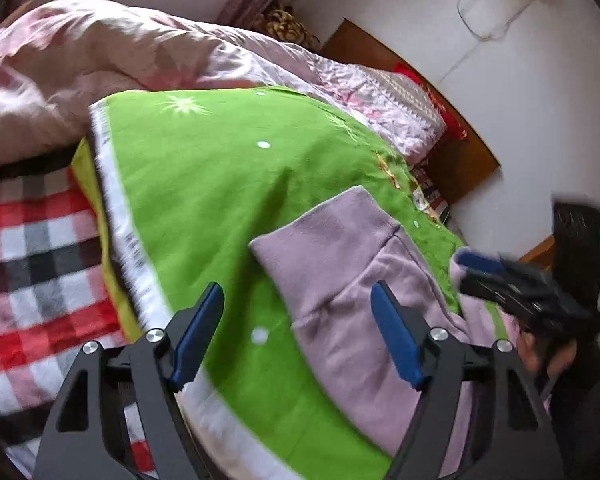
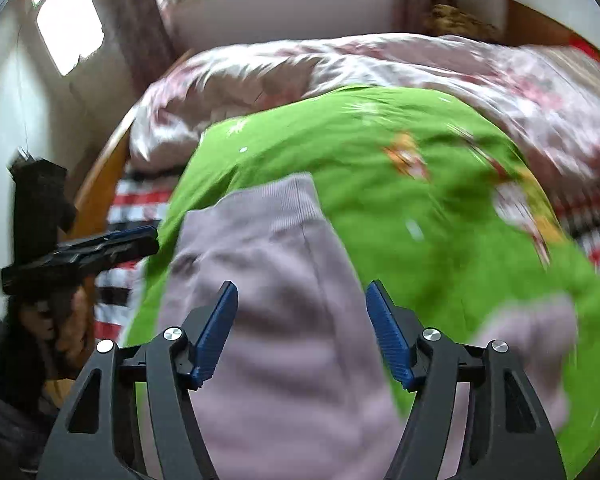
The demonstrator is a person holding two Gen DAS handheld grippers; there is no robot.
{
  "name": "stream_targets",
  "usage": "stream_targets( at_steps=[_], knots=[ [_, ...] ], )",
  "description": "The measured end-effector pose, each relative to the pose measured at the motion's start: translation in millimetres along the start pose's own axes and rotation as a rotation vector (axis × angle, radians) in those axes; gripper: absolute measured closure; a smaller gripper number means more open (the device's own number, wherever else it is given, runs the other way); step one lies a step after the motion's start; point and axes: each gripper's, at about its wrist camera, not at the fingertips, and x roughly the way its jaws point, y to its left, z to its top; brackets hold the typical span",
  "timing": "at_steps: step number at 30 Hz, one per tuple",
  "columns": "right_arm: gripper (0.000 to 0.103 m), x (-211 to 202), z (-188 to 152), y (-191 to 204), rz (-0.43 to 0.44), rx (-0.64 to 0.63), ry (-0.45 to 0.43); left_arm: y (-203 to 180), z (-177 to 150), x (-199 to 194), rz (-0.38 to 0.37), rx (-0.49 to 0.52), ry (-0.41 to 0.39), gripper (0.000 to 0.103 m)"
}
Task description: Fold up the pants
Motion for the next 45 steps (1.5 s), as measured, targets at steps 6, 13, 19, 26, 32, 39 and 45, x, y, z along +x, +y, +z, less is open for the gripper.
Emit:
stream_targets(
  at_steps=[6, 13, 19, 26, 32, 39, 45],
  knots=[
    [0.058, 45, 17, -24, -0.013, 0.026, 0.084, -6, 2, 42, 0.049, 0.018, 0.059, 0.036],
    [0.092, 35, 24, 5, -0.070, -0.050, -0.008, -8, 10, 27, 0.046, 0.059, -0.019, 0.098],
    [0.088, 59, 41, 13, -0.122, -0.050, 0.044, -4, 16, 25, 0.114, 0.042, -0.025, 0.098],
    [0.027, -36, 18, -39, -0.041, 0.184, -0.146, -10, 12, -13, 0.263, 0.052, -0.167, 0.019],
    [0.030, -121, -91, -113, -0.132, 0.489, -0.207, -65, -13, -35, -0.007, 0.244, -0.116, 0.006],
    [0.041, -95, -190, -151, -0.029, 0.836, -0.137, -118, -59, 16, -0.152, 0.384, 0.107, 0.005],
    [0.093, -78, -185, -149, -0.018, 0.888, -0.196, -96, -54, 16, -0.093, 0.286, 0.136, 0.006]
  ],
)
